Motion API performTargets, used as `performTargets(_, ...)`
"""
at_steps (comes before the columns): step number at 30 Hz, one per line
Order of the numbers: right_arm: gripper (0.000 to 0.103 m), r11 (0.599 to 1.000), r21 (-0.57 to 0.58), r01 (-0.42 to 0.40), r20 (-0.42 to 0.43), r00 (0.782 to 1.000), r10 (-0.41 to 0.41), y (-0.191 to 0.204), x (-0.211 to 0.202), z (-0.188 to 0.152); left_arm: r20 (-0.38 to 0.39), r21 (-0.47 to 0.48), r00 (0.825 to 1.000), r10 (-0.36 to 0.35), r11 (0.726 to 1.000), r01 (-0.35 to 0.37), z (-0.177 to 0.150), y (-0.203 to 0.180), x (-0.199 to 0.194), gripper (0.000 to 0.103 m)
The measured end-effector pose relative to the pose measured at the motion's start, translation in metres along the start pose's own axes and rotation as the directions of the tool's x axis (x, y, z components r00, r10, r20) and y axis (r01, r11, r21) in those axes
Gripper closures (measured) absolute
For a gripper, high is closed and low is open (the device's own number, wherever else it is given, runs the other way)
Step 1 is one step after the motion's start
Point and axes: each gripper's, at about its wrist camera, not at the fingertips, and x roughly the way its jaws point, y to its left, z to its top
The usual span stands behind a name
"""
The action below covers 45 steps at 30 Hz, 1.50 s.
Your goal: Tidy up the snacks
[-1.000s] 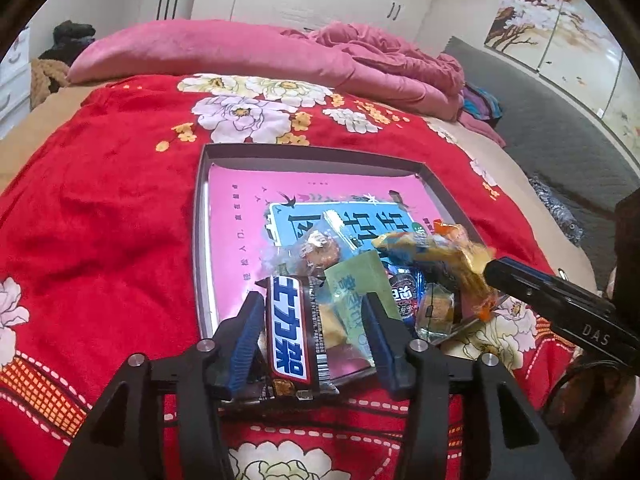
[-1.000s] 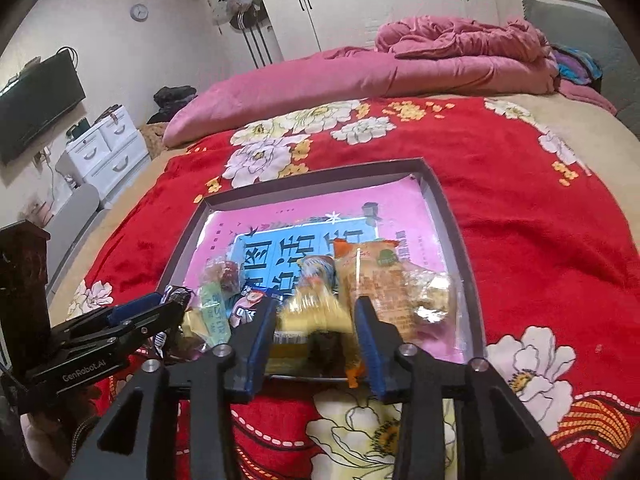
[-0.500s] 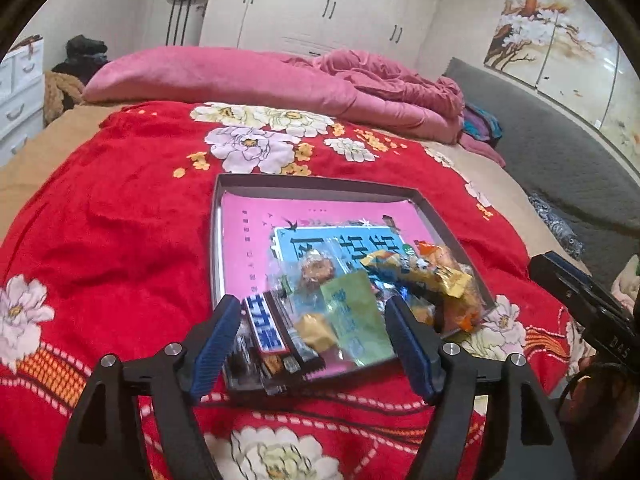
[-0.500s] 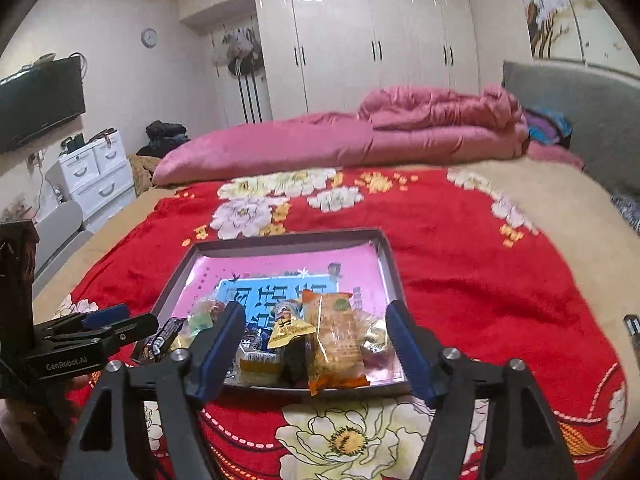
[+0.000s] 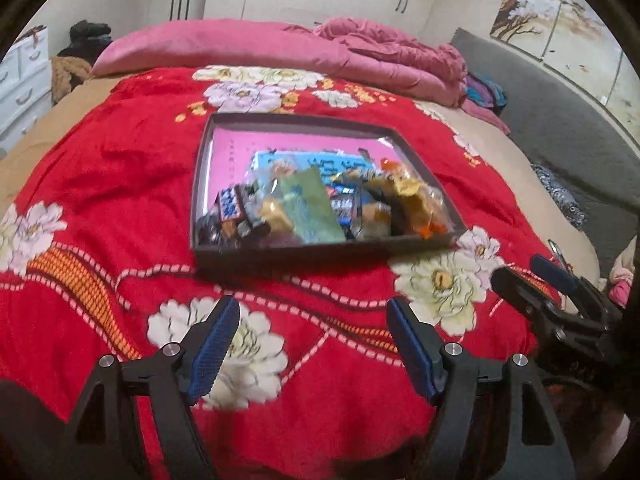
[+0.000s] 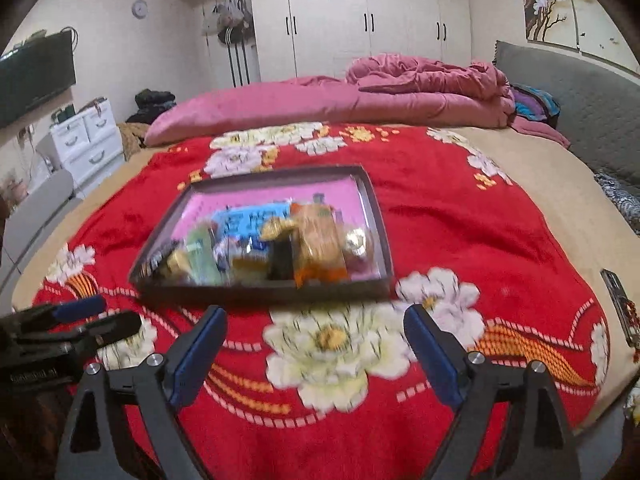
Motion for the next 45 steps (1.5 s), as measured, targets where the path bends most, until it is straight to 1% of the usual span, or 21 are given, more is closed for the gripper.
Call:
performTargets(2, 0.013, 1.0, 0.004, -0.009, -0.017, 1.0, 0.009, -0.002, -0.003, -0.008, -0.012, -0.003, 1.0, 0.02, 1.0, -0.02, -0.004, 0.001, -0.001, 0.026)
performTargets(5, 0.013, 1.0, 0.002, -0.013, -0.026, 1.0, 0.013, -0.001, -0.006, -0.014, -0.021, -0.006, 0.999, 0.028, 1.0, -0.028, -0.007, 0.002, -0.002, 0.026)
performTargets(9, 0.013, 1.0, 0.002, -0.022, -0.01, 1.0, 0.022, -0.001, -0.013, -0.013, -0.02, -0.001, 0.999, 0.041, 0.999, -0.041, -0.011, 0.002, -0.005, 0.026)
performTargets(23, 0.013, 1.0, 0.017, -0.02, 0.003, 1.0, 0.02, -0.005, -0.019, -0.013, -0.012, 0.021, 0.998, 0.06, 0.998, -0.06, -0.014, -0.005, -0.01, 0.026)
performTargets(45, 0.013, 0.999, 0.031, -0.016, -0.006, 1.0, 0.017, -0.006, -0.016, -0.013, -0.016, 0.024, 0.996, 0.088, 0.996, -0.088, -0.013, -0.002, -0.008, 0.026)
